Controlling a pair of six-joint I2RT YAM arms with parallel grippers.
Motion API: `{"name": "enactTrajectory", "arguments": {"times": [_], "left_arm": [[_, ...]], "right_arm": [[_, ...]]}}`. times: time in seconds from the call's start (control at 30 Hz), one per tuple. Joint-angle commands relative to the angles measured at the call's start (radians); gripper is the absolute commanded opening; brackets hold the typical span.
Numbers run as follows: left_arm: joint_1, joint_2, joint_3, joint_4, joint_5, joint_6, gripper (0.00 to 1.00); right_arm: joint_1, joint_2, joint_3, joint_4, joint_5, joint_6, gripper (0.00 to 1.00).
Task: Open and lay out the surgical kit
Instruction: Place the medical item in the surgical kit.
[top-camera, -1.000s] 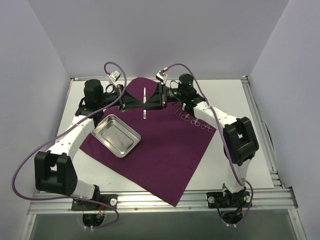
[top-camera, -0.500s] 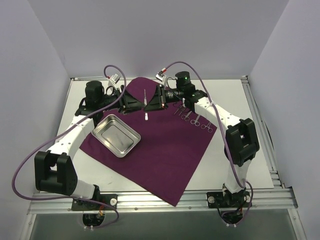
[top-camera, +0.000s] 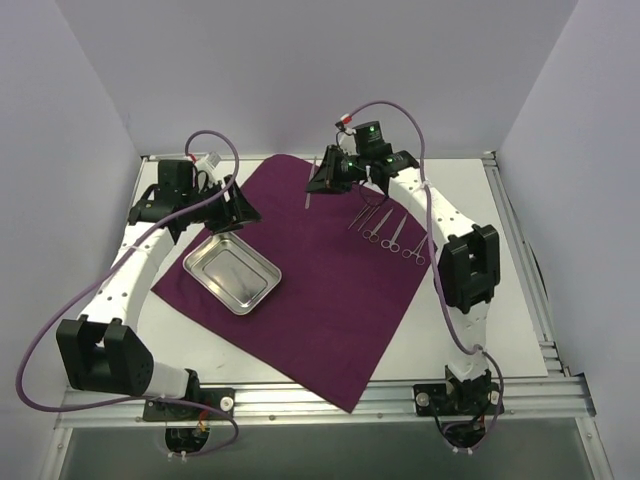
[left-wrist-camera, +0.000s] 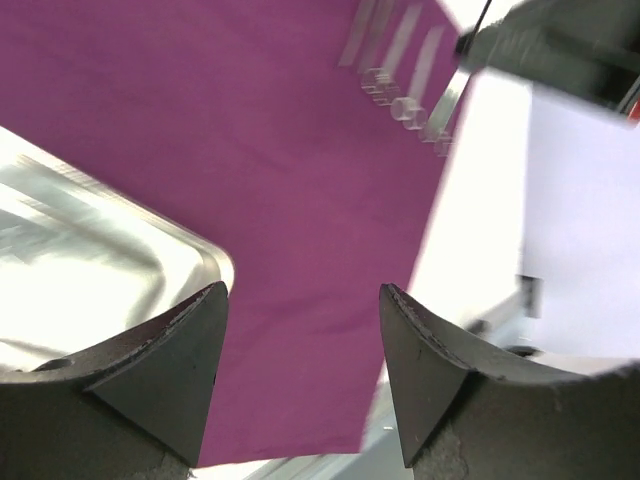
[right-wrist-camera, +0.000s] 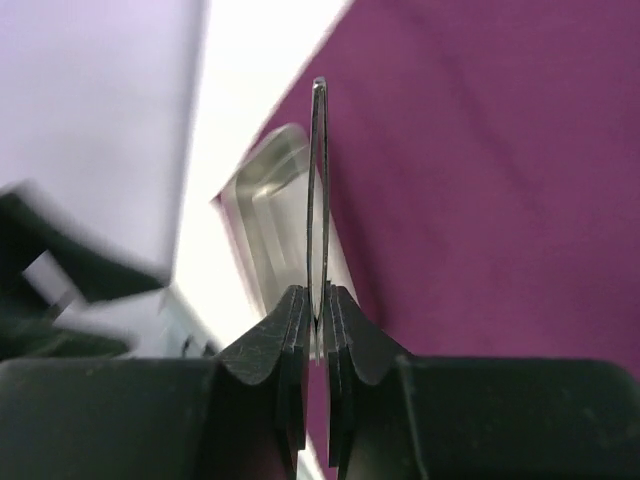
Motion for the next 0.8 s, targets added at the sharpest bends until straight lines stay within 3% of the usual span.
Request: {"name": "enactTrajectory", "arguments": {"times": [0.0, 0.1, 0.3, 0.53, 0.77], "left_arm": [[0.003, -0.009, 0.062, -0.176, -0.164, 0.153, 0.70], [0.003, -0.011, 0.054, -0.191, -0.184, 0.186, 0.70], [0.003, -0.009, 0.034, -0.181, -0.183, 0.219, 0.70], [0.003, 0.011, 0.005, -0.145, -0.151, 0.211, 0.70], [0.003, 0.031, 0.014, -0.148, -0.143, 0.220, 0.70]], "right_arm": [[-0.013, 0.081, 0.108, -0.209, 0.327, 0.014, 0.00], [-0.016, 0.150, 0.213, -0.288, 0.479, 0.070, 0.00], [-0.013, 0.334, 0.442, -0.435, 0.640, 0.135, 0.00], [-0.016, 0.428, 0.471, -0.484, 0.747, 0.181, 0.00], [-0.025, 0.460, 0.450, -0.477, 0.757, 0.230, 0.00]]}}
